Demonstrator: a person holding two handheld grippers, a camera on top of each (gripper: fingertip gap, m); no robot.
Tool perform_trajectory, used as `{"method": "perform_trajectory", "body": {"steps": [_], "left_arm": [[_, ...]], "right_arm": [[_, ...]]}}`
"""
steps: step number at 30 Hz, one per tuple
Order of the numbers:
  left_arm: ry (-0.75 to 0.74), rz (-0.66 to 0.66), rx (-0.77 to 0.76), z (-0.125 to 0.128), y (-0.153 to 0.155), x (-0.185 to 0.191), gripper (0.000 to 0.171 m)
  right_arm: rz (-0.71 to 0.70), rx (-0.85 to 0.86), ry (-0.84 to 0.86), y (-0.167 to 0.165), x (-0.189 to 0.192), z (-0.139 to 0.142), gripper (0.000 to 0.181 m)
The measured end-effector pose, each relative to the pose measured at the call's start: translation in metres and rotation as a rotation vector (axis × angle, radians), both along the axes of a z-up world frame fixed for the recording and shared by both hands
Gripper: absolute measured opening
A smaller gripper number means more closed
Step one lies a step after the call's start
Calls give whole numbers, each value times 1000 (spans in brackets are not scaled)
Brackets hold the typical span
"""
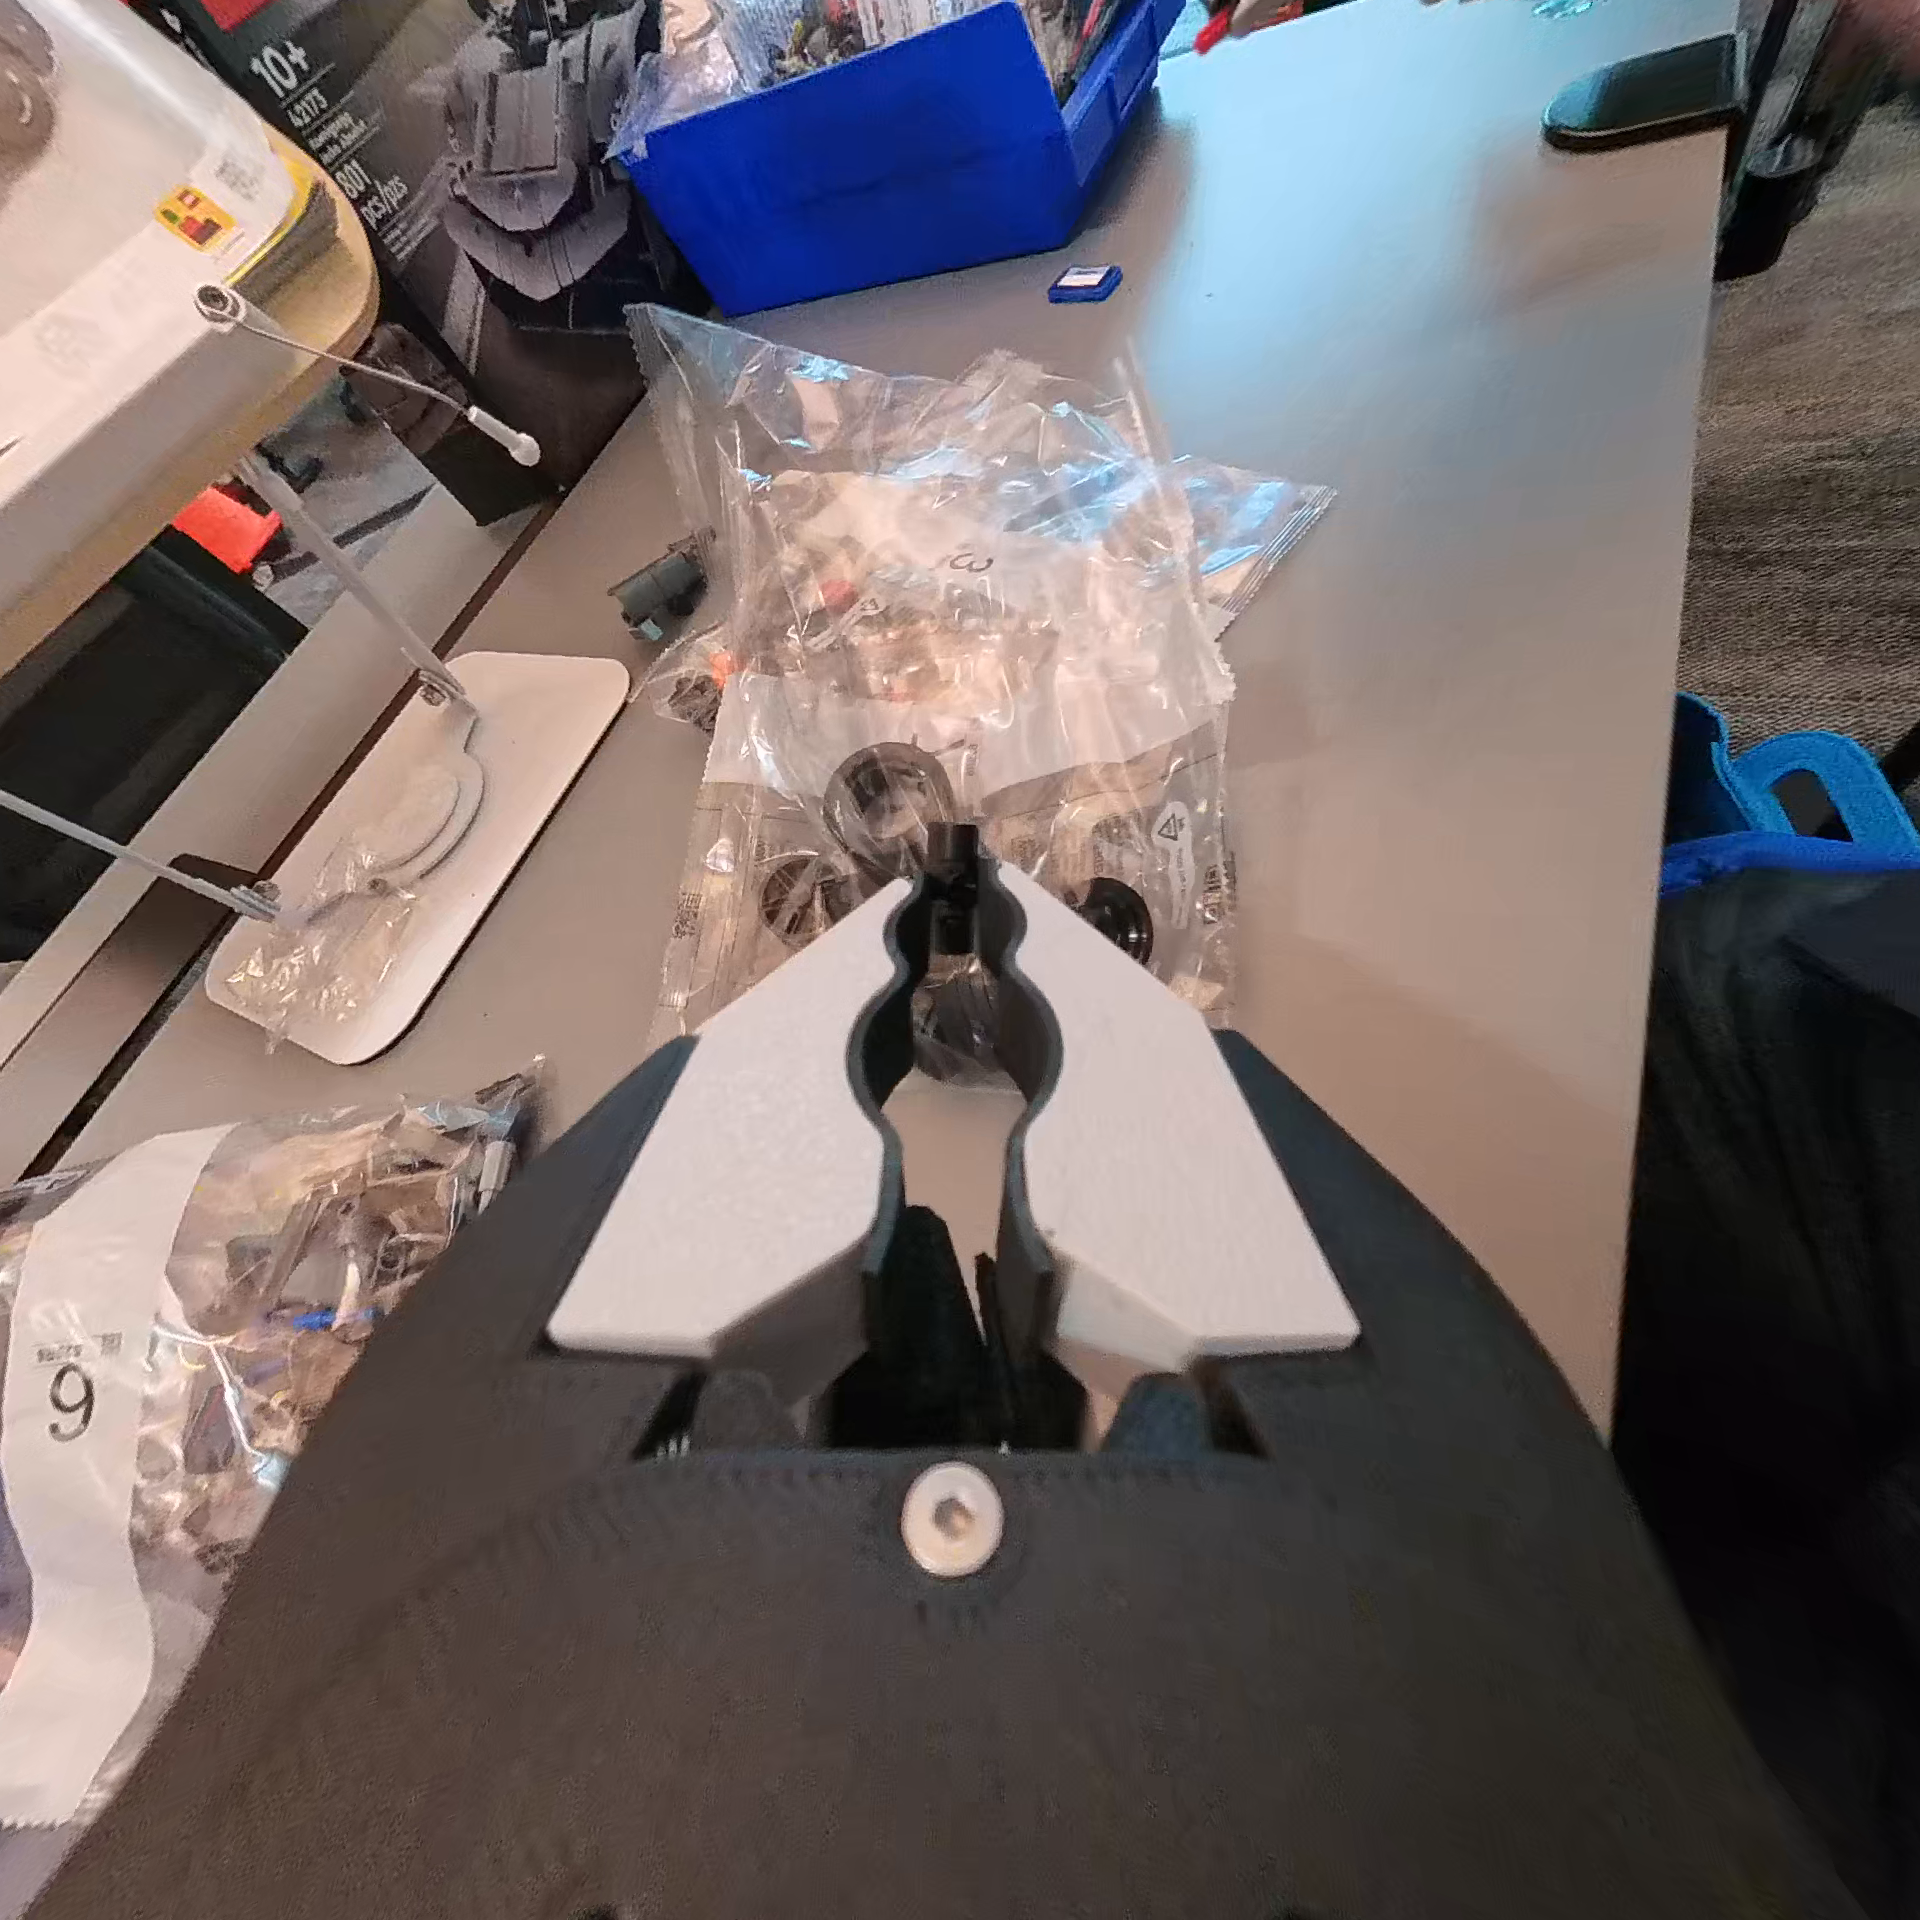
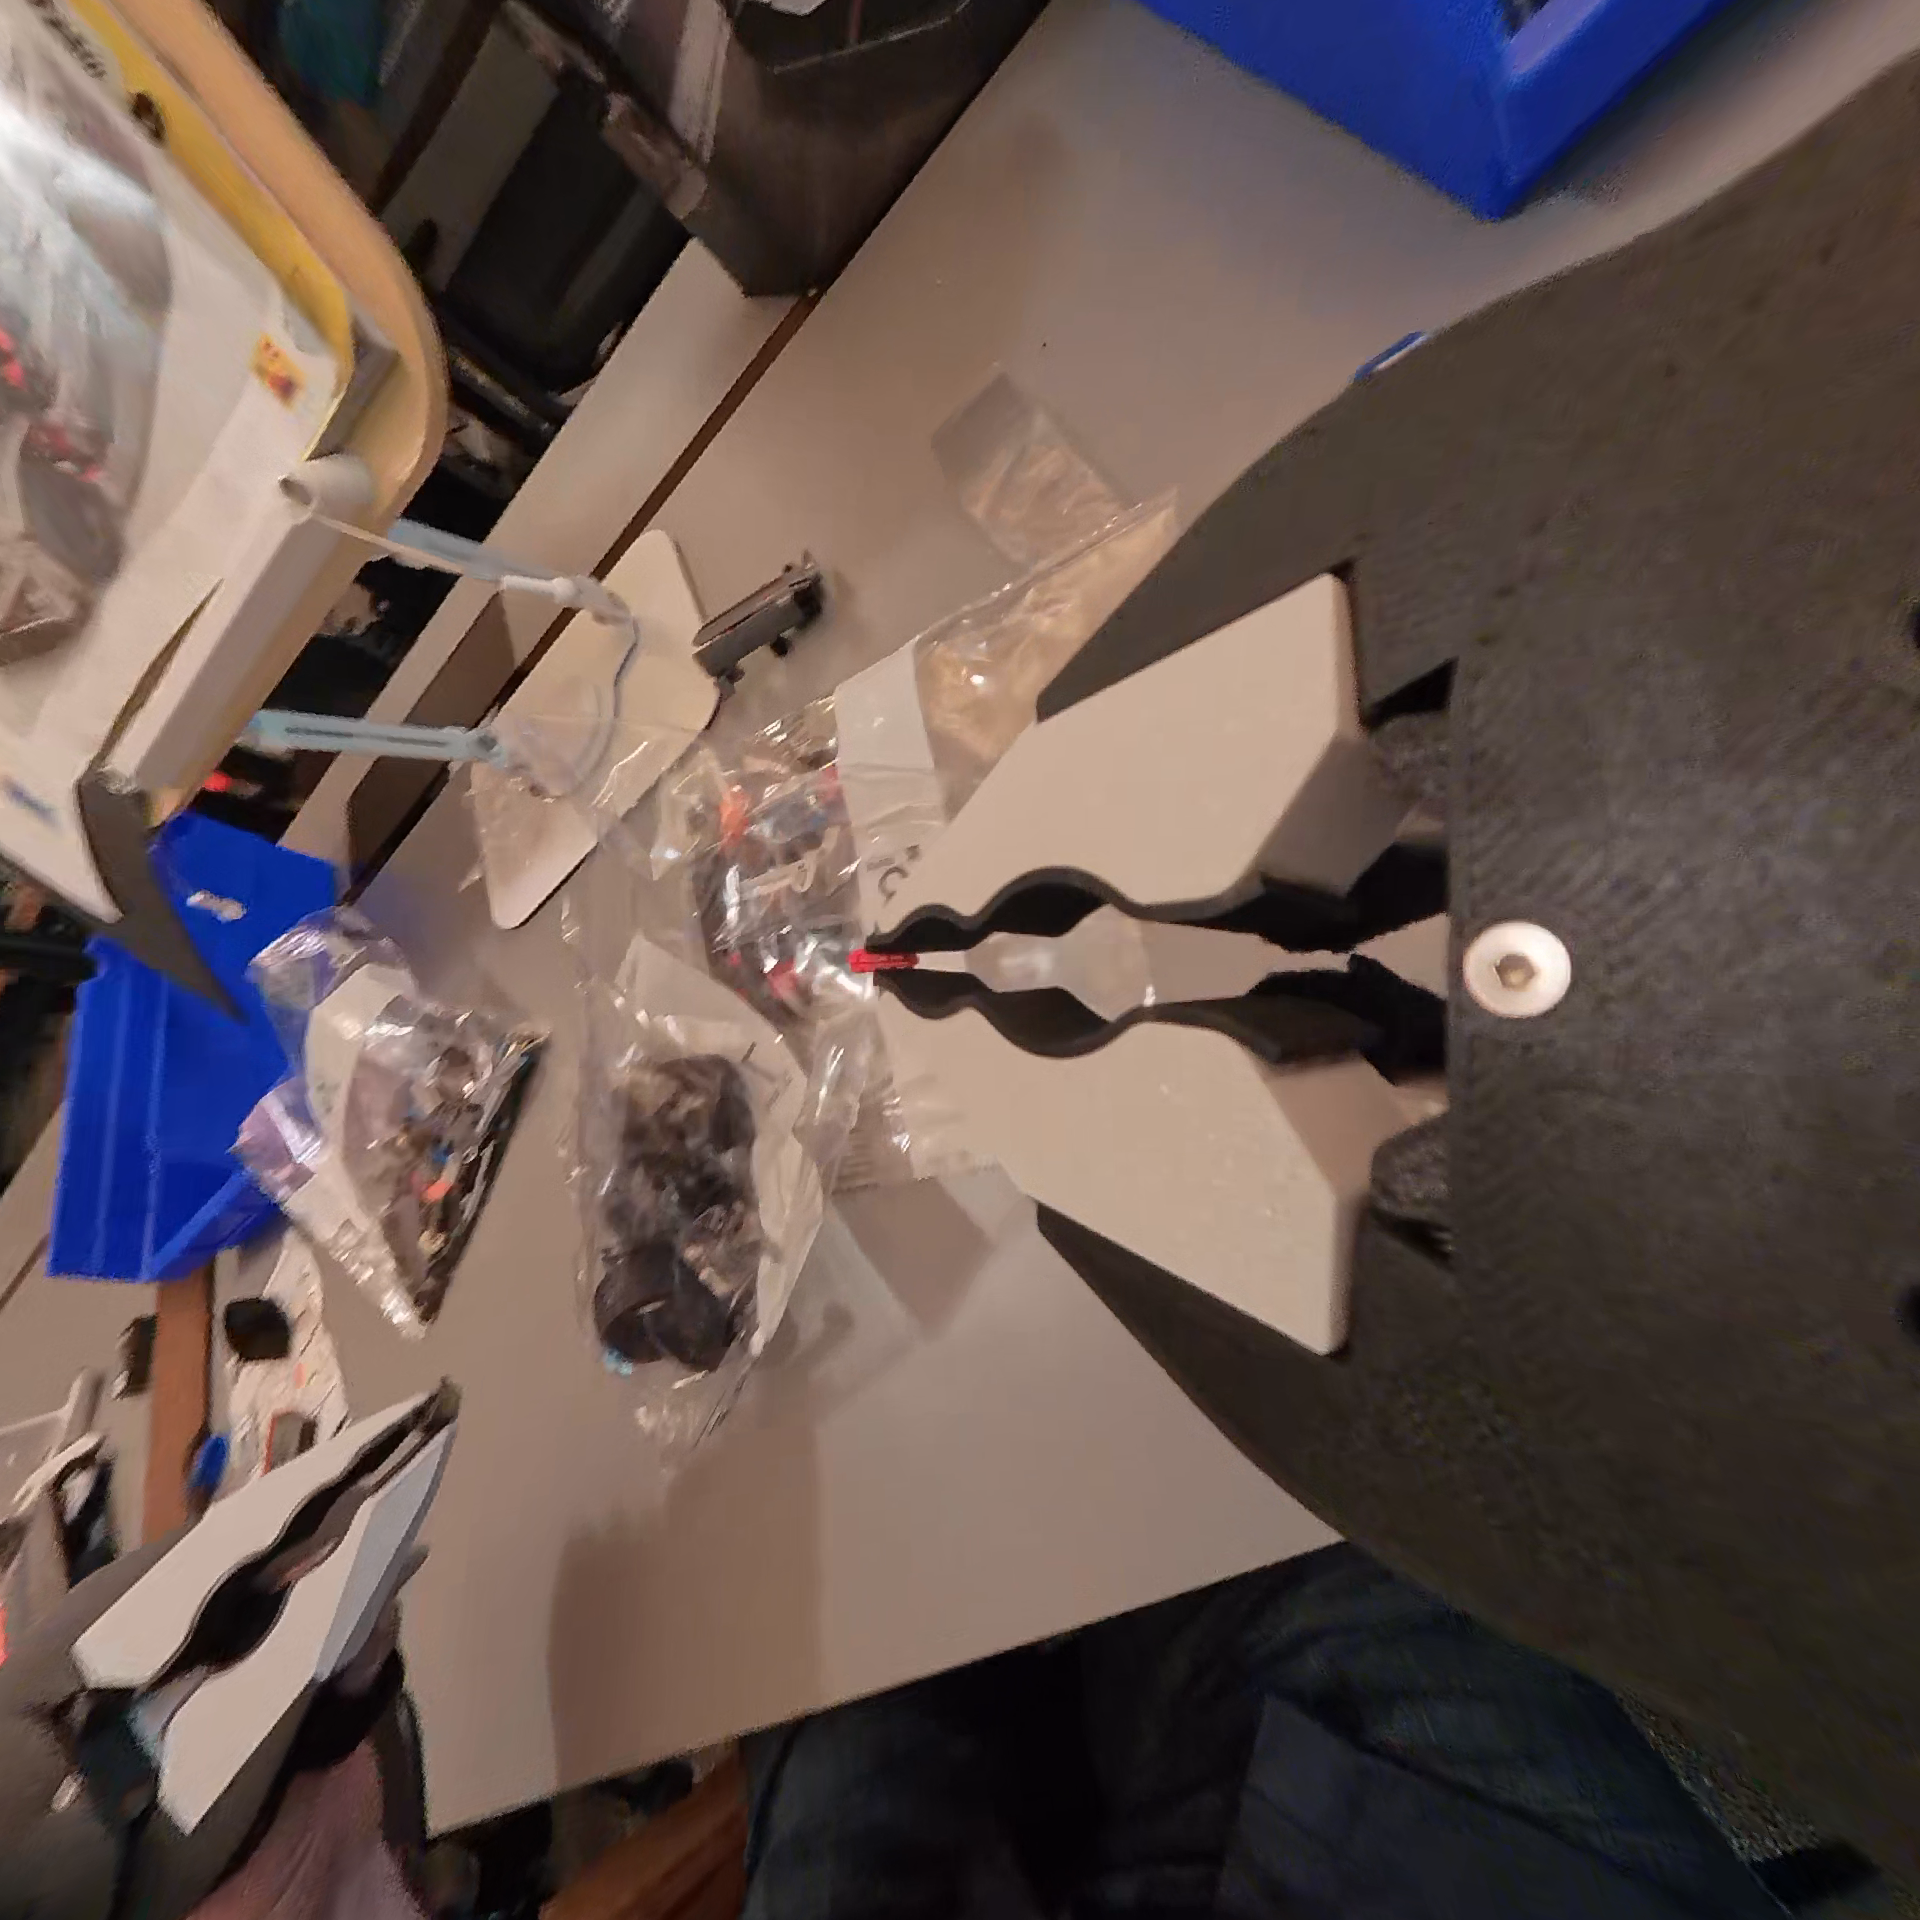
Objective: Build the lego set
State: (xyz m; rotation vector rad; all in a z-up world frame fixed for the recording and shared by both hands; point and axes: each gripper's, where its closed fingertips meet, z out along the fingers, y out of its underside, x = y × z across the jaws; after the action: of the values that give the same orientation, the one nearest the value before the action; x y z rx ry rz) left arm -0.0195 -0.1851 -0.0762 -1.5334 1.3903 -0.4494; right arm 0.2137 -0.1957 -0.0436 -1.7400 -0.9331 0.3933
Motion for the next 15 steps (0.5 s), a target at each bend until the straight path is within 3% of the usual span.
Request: {"method": "perform_trajectory", "body": {"steps": [8,15], "left_arm": [[54,70,-17,-20,15,-16,8],[34,81,40,-13,14,-12,8]], "right_arm": [[4,-100,-10,-1,-6,-35,0],[226,-58,93,-23,-89,-7,0]]}}
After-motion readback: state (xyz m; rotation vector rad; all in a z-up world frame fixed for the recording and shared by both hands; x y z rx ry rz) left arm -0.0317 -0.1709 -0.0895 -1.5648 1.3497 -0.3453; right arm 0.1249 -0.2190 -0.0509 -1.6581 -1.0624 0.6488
